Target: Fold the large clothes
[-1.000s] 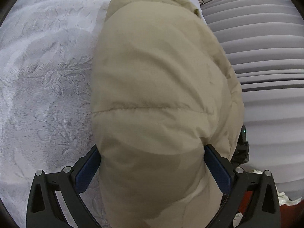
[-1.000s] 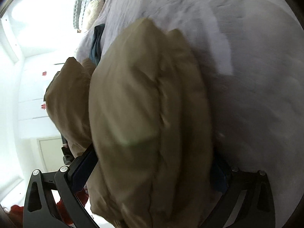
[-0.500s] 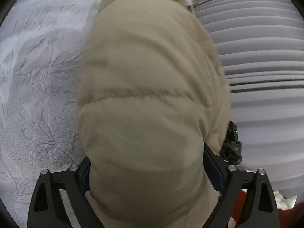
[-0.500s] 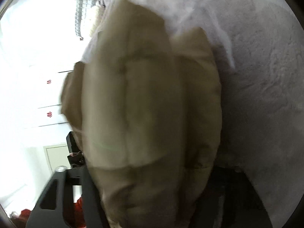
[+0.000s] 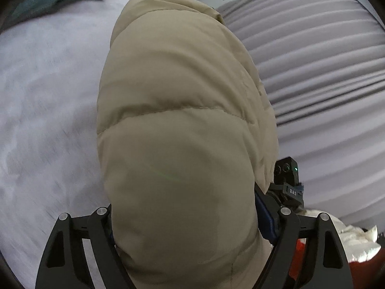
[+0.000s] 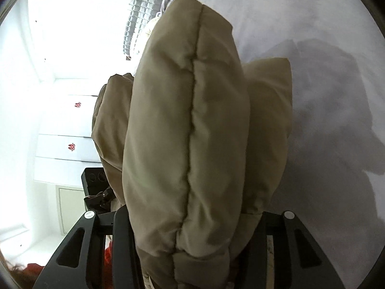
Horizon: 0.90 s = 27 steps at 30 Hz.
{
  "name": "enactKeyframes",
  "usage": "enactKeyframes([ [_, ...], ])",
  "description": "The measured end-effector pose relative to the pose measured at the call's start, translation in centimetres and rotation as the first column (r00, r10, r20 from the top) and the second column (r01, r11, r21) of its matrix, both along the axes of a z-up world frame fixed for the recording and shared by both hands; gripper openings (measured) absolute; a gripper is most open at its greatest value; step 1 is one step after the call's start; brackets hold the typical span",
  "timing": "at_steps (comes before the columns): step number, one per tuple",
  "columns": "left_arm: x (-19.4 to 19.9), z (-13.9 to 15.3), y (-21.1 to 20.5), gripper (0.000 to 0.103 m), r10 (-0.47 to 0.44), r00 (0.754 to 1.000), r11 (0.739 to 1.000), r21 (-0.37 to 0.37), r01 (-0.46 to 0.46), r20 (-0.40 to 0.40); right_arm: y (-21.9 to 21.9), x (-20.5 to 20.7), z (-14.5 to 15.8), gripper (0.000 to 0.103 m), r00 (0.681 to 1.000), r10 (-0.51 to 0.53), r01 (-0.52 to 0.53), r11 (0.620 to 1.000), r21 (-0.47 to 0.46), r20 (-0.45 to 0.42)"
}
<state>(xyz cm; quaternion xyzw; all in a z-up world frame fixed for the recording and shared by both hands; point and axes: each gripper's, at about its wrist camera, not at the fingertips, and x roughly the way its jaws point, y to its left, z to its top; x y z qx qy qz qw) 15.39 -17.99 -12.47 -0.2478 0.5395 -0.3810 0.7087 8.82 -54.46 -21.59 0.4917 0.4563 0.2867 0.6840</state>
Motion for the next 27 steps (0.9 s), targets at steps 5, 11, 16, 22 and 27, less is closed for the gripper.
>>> enactKeyframes([
  [5, 5.6, -2.2, 2.5, 0.085, 0.048, 0.999, 0.999, 0.022, -0.048, -0.006, 2.1, 4.1, -1.4, 0.046, 1.000, -0.003, 0.003, 1.000, -0.002, 0.009],
  [11, 9.4, -8.6, 4.2, 0.088, 0.107, 0.989, 0.994, 0.013, -0.106, -0.103, 3.0, 7.4, -5.2, 0.051, 0.999, 0.005, -0.007, 0.997, -0.071, -0.040],
  [16, 8.9, -11.2, 6.3, 0.088, 0.141, 0.978, 0.988, -0.041, -0.149, -0.155, 2.0, 5.6, -5.4, 0.063, 0.997, -0.009, 0.004, 0.997, -0.075, -0.073],
  [22, 6.6, -6.1, 7.5, 0.088, 0.197, 0.980, 0.967, 0.164, -0.195, 0.002, 1.1, 4.6, -0.8, 0.063, 0.995, -0.043, 0.026, 0.982, -0.185, -0.090],
  [27, 1.3, -1.6, 9.7, 0.088, 0.221, 0.963, 0.934, 0.251, -0.254, 0.152, -0.8, -0.9, 4.2, 0.041, 0.993, -0.114, 0.104, 0.955, -0.278, -0.019],
])
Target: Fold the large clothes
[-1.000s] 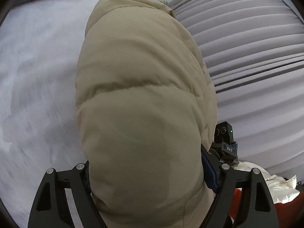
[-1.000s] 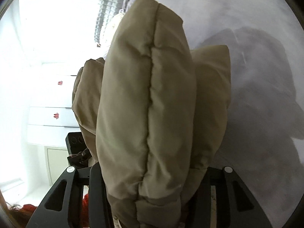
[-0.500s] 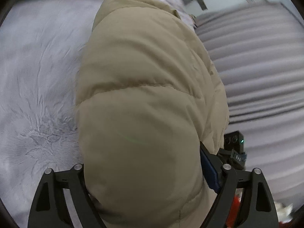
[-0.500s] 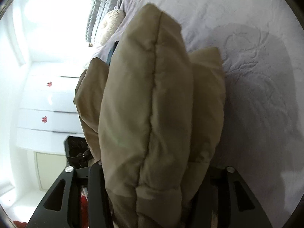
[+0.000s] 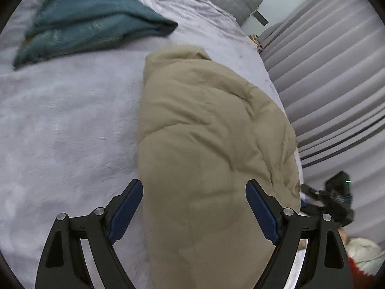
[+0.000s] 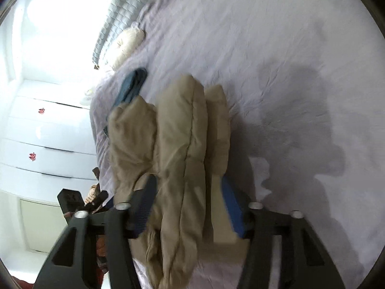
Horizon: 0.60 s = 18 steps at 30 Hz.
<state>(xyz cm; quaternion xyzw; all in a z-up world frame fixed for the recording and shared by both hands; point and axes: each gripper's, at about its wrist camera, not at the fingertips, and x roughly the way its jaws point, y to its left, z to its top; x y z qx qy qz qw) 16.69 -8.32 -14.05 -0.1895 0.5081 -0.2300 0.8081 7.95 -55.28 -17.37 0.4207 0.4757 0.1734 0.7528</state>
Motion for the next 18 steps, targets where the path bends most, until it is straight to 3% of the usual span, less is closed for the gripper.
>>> enactKeyframes([
  [1, -1.2, 0.3, 0.9, 0.088, 0.002, 1.000, 1.000, 0.015, -0.002, 0.006, 0.2, -0.5, 0.7, 0.035, 1.000, 0.001, -0.001, 1.000, -0.001, 0.010],
  [5, -4.1, 1.3, -0.8, 0.088, 0.011, 1.000, 0.994, 0.106, -0.014, 0.027, 3.1, -3.8, 3.8, 0.033, 0.995, 0.068, -0.065, 0.997, -0.035, 0.076],
  [9, -4.2, 0.5, -3.6, 0.088, -0.011, 1.000, 0.989, 0.151, 0.010, 0.009, 7.7, -4.1, 6.2, 0.033, 0.972, 0.202, -0.173, 0.962, -0.212, 0.123],
  [12, -3.9, -0.7, -5.4, 0.088, -0.029, 0.999, 0.980, 0.197, 0.025, 0.018, 8.5, -1.1, 6.0, 0.033, 0.970, 0.228, -0.188, 0.928, -0.322, 0.089],
  [14, -3.7, -0.9, -5.9, 0.088, -0.035, 0.999, 0.974, 0.223, 0.028, 0.027, 8.6, -0.6, 6.1, 0.034, 0.975, 0.214, -0.182, 0.927, -0.327, 0.066],
  [15, -3.7, -1.0, -6.1, 0.088, -0.036, 0.999, 0.973, 0.228, 0.029, 0.028, 8.3, -0.6, 6.0, 0.042, 0.978, 0.201, -0.173, 0.927, -0.333, 0.051],
  [18, -3.4, -1.2, -6.2, 0.088, -0.026, 1.000, 0.971, 0.237, 0.023, 0.011, 8.8, 1.6, 5.0, 0.043, 0.985, 0.170, -0.153, 0.916, -0.370, 0.013],
])
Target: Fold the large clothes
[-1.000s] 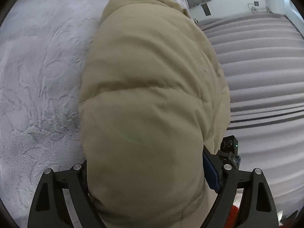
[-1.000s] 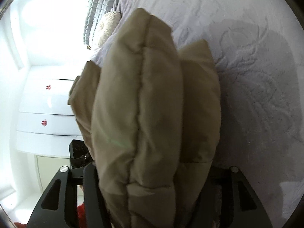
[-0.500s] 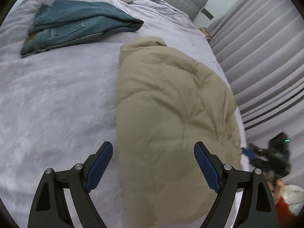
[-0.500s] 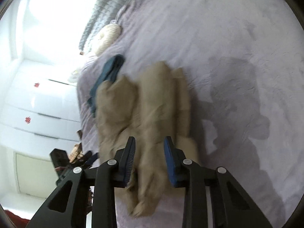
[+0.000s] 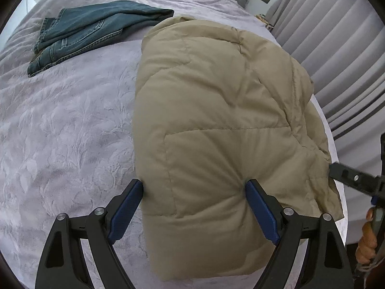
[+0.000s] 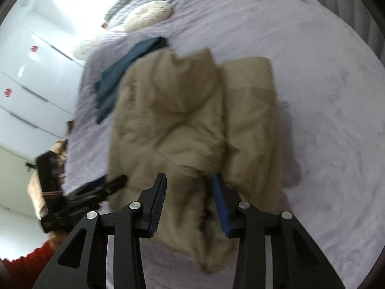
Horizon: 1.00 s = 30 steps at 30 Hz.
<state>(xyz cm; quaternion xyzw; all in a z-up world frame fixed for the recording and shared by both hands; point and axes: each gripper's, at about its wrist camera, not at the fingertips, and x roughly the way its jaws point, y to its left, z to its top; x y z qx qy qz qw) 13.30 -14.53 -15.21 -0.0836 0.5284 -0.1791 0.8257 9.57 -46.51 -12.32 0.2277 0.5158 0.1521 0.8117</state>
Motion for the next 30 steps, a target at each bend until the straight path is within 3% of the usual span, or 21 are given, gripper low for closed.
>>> enactKeyframes([
  [5, -0.1, -0.3, -1.5, 0.090, -0.016, 1.000, 0.998, 0.058, 0.016, -0.001, 0.8, 0.6, -5.3, 0.036, 0.997, -0.038, 0.030, 0.994, -0.108, -0.073],
  [10, -0.2, -1.0, -2.9, 0.092, -0.037, 0.999, 0.995, 0.097, 0.037, 0.002, 0.0, 0.3, -9.2, 0.035, 0.984, -0.114, 0.110, 0.993, -0.041, -0.139],
  [30, -1.0, 1.2, -2.5, 0.092, -0.020, 1.000, 0.989, 0.146, 0.021, -0.015, 3.1, -1.5, -4.2, 0.038, 0.990, -0.113, 0.103, 0.989, -0.108, -0.087],
])
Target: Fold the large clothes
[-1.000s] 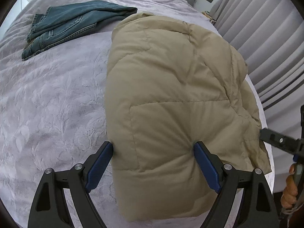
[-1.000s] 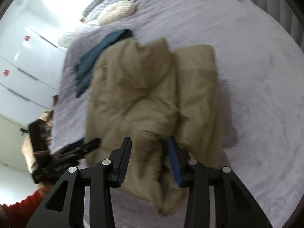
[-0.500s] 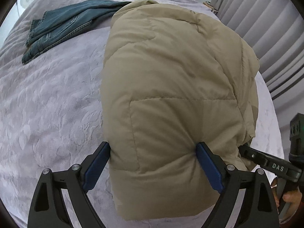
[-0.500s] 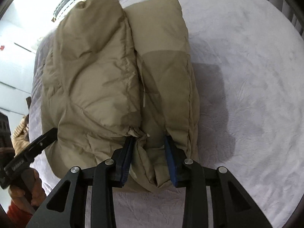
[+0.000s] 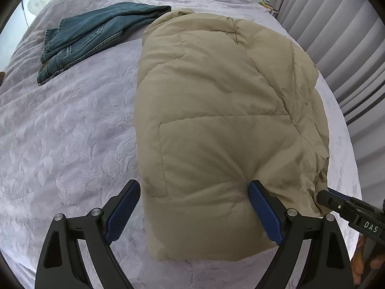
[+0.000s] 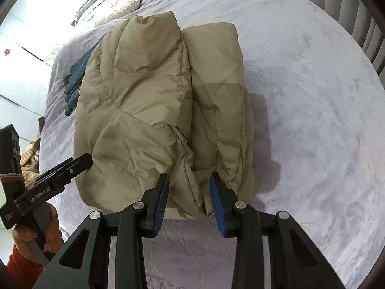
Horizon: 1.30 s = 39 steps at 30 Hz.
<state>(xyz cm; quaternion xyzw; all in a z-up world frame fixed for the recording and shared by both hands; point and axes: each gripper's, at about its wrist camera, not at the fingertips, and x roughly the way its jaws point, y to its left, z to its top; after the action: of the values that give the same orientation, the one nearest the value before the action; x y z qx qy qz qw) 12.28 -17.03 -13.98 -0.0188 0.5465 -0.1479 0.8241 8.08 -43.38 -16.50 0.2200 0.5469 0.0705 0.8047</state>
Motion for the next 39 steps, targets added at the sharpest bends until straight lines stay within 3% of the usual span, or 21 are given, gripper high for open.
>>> enactKeyframes([
  [12, -2.3, 1.8, 2.4, 0.092, -0.007, 1.000, 0.998, 0.056, 0.006, 0.019, 0.1, -1.6, 1.4, 0.039, 0.999, -0.036, 0.036, 0.999, -0.039, -0.006],
  [16, -3.3, 2.2, 3.4, 0.092, -0.006, 1.000, 0.999, 0.047, 0.006, 0.000, 0.9, -2.6, 2.5, 0.044, 0.999, -0.049, 0.049, 0.998, -0.047, -0.004],
  [34, -8.8, 3.0, 4.0, 0.092, -0.050, 0.993, 0.998, 0.037, 0.054, -0.106, 4.7, -7.0, 4.5, 0.044, 0.993, -0.055, 0.049, 0.997, -0.060, -0.106],
  [36, -9.5, 3.5, 4.2, 0.094, -0.040, 0.994, 0.998, 0.045, 0.045, -0.103, 4.9, -7.5, 5.2, 0.052, 0.993, -0.054, 0.047, 0.996, -0.070, -0.102],
  [37, -9.8, 3.8, 4.3, 0.103, -0.034, 0.994, 0.998, 0.056, 0.040, -0.101, 5.0, -7.8, 5.6, 0.056, 0.994, -0.053, 0.046, 0.996, -0.073, -0.097],
  [39, -10.4, 4.7, 4.6, 0.103, -0.013, 0.996, 0.997, 0.074, 0.019, -0.089, 5.0, -8.2, 6.2, 0.058, 0.995, -0.043, 0.037, 0.996, -0.076, -0.089],
])
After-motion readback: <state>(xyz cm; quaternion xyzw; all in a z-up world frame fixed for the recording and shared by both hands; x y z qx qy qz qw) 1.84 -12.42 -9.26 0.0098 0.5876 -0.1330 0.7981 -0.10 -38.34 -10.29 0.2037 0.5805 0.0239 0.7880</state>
